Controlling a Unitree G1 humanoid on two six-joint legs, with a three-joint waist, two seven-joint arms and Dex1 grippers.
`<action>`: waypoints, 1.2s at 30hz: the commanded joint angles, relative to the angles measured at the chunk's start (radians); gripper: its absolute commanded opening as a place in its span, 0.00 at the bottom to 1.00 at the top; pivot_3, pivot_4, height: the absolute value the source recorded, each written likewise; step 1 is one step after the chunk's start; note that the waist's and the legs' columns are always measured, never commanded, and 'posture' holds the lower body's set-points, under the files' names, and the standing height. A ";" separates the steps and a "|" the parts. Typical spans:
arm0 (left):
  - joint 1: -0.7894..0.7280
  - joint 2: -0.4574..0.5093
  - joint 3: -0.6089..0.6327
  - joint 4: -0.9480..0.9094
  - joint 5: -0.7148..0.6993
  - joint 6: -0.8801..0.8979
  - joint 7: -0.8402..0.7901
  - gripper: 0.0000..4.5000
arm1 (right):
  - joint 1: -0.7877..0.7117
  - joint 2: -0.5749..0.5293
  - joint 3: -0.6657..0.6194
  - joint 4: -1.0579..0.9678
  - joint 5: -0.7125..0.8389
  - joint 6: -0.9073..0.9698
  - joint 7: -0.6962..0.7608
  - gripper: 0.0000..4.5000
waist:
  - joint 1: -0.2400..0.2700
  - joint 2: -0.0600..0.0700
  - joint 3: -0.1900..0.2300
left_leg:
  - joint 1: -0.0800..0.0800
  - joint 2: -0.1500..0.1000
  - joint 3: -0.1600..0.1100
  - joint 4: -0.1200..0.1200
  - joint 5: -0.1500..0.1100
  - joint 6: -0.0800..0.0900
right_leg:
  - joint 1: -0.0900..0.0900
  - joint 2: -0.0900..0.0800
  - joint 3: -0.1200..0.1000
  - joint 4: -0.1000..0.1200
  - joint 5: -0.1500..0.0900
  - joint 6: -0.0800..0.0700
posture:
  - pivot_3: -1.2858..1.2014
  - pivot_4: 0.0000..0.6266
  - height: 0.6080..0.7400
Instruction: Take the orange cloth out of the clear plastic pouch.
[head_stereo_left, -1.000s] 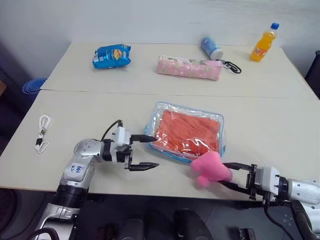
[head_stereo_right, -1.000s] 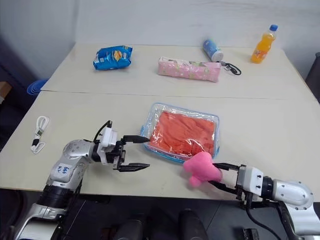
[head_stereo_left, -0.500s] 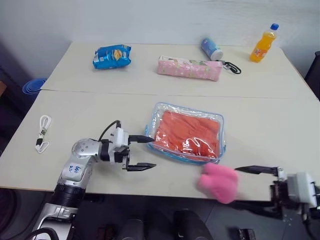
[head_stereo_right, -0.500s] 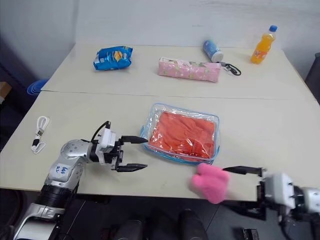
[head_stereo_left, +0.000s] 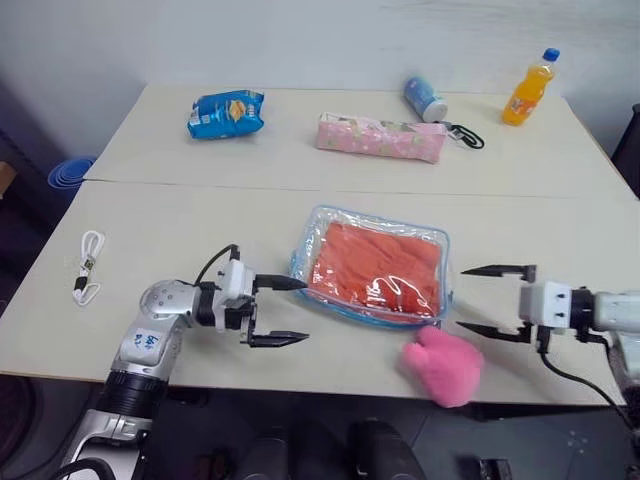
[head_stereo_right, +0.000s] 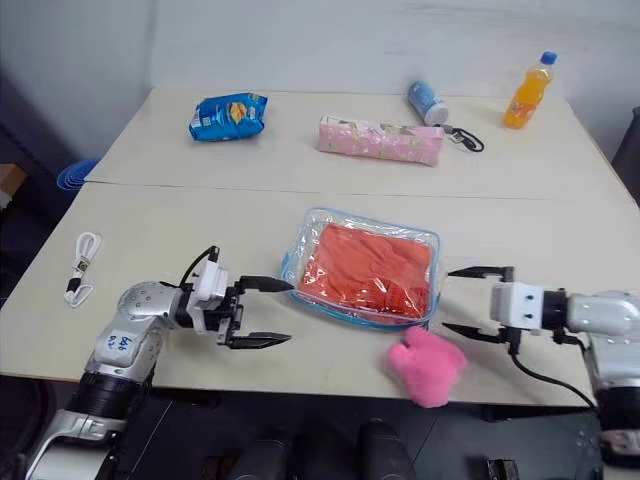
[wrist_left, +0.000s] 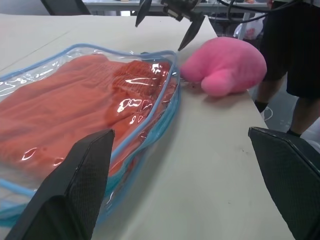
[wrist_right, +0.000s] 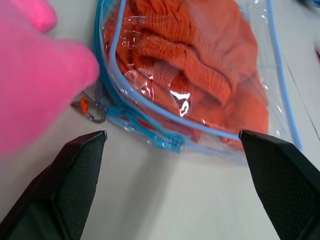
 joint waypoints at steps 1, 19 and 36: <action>-0.005 0.005 0.009 -0.037 -0.014 0.004 -0.001 1.00 | -0.028 0.021 0.045 -0.031 0.003 -0.034 -0.010 0.99 | 0.002 0.000 0.000 | 0.000 0.000 0.000 0.000 0.000 0.000 | 0.000 0.000 0.000 0.000 0.000 0.000 | 0.52 0.24 1.00; -0.079 -0.059 -0.059 -0.016 0.022 -0.007 -0.005 1.00 | -0.135 -0.051 0.097 0.124 -0.009 -0.029 0.033 0.01 | -0.001 0.000 0.000 | 0.000 0.000 0.000 0.000 0.000 0.000 | 0.001 0.000 0.000 -0.001 0.000 0.000 | 0.52 0.24 1.00; -0.309 -0.383 -0.324 0.287 0.272 -0.219 0.042 1.00 | -0.169 0.009 0.108 0.085 -0.028 0.071 -0.028 0.01 | 0.003 0.000 0.000 | 0.000 0.000 0.000 0.001 0.000 0.000 | 0.001 0.000 0.000 -0.001 0.000 0.000 | 0.52 0.24 1.00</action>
